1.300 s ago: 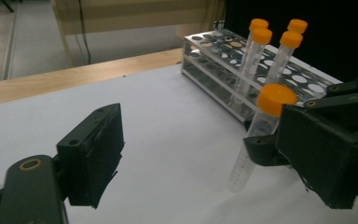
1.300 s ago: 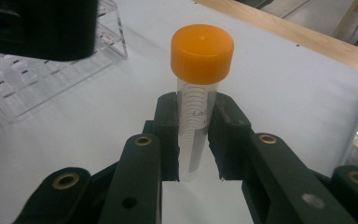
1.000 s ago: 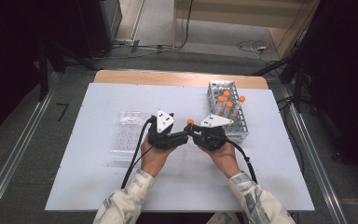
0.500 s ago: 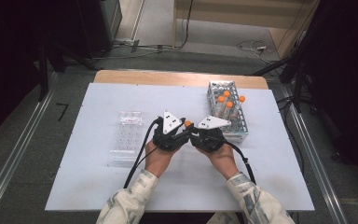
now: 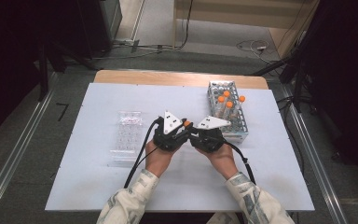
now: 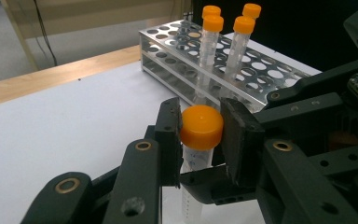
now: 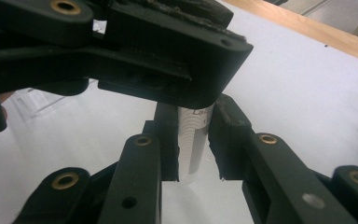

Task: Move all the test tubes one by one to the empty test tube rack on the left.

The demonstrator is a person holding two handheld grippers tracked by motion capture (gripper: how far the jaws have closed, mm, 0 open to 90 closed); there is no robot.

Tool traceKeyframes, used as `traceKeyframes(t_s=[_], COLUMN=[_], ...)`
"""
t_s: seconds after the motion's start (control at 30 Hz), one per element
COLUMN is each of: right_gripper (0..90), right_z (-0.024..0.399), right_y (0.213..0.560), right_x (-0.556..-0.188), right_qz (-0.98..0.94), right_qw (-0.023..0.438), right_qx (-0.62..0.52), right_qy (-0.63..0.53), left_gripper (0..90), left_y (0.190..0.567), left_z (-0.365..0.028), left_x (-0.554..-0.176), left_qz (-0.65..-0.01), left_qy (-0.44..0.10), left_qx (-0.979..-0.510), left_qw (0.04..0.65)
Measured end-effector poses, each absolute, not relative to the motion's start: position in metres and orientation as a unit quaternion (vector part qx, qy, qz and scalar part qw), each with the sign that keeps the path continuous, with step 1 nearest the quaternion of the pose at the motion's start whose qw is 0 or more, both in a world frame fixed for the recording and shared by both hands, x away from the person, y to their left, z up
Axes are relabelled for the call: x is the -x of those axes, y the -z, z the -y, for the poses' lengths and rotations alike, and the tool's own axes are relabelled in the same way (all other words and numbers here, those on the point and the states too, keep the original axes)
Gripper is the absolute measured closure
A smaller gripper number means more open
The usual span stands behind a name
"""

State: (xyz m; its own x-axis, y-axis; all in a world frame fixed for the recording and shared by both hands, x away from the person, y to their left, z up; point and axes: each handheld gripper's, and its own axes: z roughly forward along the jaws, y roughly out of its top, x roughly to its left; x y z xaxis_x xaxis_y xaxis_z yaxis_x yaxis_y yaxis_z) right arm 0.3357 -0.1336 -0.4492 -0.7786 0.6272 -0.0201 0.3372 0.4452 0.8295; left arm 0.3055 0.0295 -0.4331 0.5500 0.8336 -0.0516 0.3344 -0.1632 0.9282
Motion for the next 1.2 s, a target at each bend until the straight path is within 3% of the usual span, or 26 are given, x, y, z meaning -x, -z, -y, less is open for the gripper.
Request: traceKeyframes(t_s=[0.03, 0.17, 0.43, 1.2], right_gripper=[69.9, 48.7, 33.2, 29.7], right_z=[0.134, 0.134, 0.140, 0.146], right_y=[0.449, 0.450, 0.448, 0.452], right_x=[-0.336, -0.337, -0.337, -0.338], right_qz=[-0.834, -0.837, -0.834, -0.833], right_qw=[0.165, 0.160, 0.154, 0.156], right_qx=[-0.289, -0.287, -0.301, -0.312], right_qy=[-0.440, -0.438, -0.435, -0.429], left_gripper=[69.8, 70.0, 70.2, 70.1], left_y=[0.433, 0.432, 0.428, 0.393], left_z=[-0.030, -0.033, -0.047, -0.113], left_x=[-0.306, -0.307, -0.312, -0.324], left_qz=[-0.405, -0.409, -0.433, -0.488], left_qy=[-0.248, -0.247, -0.245, -0.301], left_qx=[-0.721, -0.721, -0.708, -0.653], left_qw=[0.504, 0.502, 0.502, 0.495])
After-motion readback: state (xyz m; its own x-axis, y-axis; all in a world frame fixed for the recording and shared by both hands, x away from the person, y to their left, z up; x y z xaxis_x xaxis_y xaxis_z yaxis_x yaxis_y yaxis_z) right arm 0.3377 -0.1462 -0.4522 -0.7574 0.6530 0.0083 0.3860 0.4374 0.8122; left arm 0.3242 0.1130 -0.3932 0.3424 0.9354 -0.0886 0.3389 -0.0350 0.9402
